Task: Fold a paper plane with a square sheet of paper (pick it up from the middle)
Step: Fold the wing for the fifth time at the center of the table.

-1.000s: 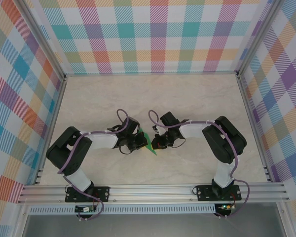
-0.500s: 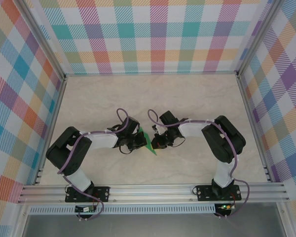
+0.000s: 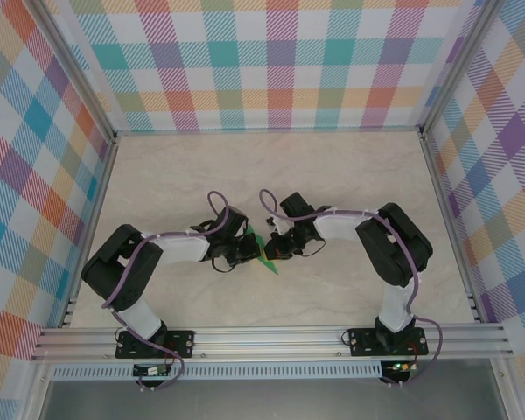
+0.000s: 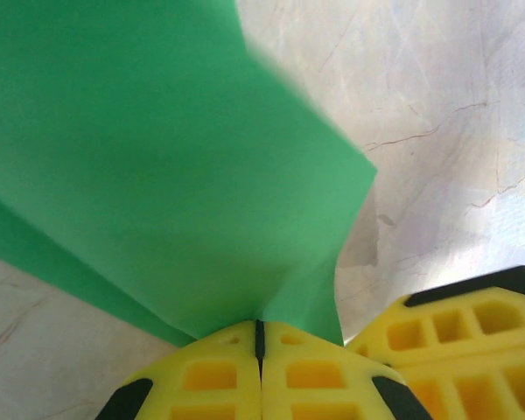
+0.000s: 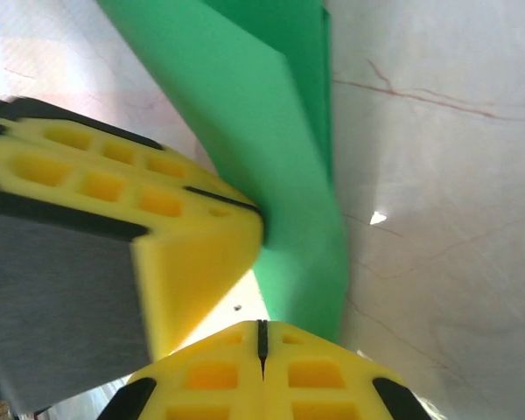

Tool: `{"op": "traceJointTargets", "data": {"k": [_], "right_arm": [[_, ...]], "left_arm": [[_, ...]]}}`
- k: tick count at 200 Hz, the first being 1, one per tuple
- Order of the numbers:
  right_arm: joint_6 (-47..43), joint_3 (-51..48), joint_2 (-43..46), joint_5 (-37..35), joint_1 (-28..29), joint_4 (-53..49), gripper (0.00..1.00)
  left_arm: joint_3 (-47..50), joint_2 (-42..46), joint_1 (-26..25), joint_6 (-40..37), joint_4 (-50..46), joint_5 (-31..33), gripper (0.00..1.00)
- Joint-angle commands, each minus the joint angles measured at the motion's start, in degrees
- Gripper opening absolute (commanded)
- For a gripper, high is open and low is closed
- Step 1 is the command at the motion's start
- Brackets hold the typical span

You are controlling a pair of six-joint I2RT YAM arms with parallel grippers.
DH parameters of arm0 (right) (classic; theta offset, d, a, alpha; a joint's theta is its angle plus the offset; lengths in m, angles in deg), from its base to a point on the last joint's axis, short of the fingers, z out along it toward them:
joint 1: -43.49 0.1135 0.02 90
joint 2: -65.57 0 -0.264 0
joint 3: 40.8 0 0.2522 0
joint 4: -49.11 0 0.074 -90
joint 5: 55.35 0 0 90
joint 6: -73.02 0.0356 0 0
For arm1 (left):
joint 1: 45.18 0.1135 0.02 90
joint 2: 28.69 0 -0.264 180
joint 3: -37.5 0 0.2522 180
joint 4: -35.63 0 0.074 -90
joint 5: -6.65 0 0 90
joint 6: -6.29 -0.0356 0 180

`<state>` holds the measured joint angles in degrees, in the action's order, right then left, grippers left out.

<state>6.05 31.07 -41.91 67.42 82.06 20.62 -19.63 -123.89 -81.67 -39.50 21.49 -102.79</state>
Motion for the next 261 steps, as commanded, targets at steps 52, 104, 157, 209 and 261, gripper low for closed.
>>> {"op": "traceJointTargets", "data": {"k": [52,104,157,209,261], "right_arm": [[-2.4,-1.4,-3.2,-5.3,0.1,-5.4,0.0],[-2.3,-0.9,-4.1,-5.5,0.2,-5.8,0.0],[-2.1,-0.9,-4.4,-5.4,0.1,-6.1,0.0],[-2.0,-1.1,-4.8,-5.6,0.1,-6.2,0.0],[-1.9,-0.8,-5.2,-6.0,0.2,-6.5,0.0]], "left_arm": [[-5.2,2.5,4.3,-11.9,-3.5,-1.8,0.06],[-3.9,1.3,4.9,-12.7,-3.2,0.6,0.06],[-3.0,-0.2,5.2,-11.0,-3.2,4.5,0.06],[-2.3,-0.4,5.5,-10.3,-3.1,6.1,0.06],[-1.0,-0.1,5.6,-8.7,-2.5,7.0,0.05]]}}
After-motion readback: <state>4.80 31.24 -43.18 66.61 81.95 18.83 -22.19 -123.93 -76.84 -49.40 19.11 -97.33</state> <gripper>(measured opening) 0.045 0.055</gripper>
